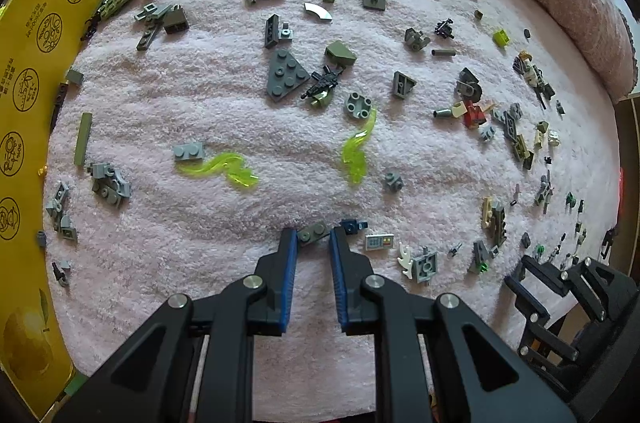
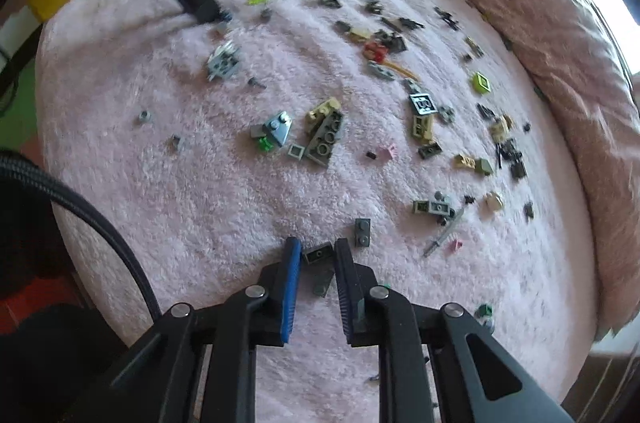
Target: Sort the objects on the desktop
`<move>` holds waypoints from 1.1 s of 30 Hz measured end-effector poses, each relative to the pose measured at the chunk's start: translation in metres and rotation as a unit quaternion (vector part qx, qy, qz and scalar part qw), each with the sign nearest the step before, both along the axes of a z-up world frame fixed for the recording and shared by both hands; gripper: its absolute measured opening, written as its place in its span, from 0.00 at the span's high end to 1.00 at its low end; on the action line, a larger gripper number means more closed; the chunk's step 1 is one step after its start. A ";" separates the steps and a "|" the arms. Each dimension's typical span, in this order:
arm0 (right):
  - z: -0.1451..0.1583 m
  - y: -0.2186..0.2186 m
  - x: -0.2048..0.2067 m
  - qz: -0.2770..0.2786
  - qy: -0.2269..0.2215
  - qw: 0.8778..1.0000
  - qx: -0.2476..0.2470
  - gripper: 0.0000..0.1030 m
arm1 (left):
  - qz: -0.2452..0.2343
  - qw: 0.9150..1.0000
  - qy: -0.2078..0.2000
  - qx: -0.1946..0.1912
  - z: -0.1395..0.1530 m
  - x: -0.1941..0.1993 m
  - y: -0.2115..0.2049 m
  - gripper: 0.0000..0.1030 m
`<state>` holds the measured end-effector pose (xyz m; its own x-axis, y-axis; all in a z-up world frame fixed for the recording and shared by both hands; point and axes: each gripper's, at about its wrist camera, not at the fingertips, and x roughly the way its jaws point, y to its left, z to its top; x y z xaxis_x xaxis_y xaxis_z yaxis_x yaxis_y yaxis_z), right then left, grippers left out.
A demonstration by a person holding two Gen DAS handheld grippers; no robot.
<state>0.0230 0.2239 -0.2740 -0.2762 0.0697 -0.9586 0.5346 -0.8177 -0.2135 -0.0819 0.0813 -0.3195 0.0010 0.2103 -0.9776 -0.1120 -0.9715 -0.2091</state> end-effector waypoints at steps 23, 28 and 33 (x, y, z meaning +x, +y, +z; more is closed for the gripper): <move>0.064 0.003 0.005 -0.137 -0.005 0.989 -0.061 0.83 | 0.030 0.999 0.045 -0.007 0.115 -0.010 -0.044 0.84; 0.093 0.010 -0.001 -0.125 -0.008 0.989 -0.082 0.83 | 0.092 0.993 0.069 -0.003 0.176 0.004 -0.079 0.83; 0.122 0.006 -0.010 -0.110 0.000 0.989 -0.094 0.83 | 0.118 0.988 0.100 0.003 0.207 0.013 -0.098 0.83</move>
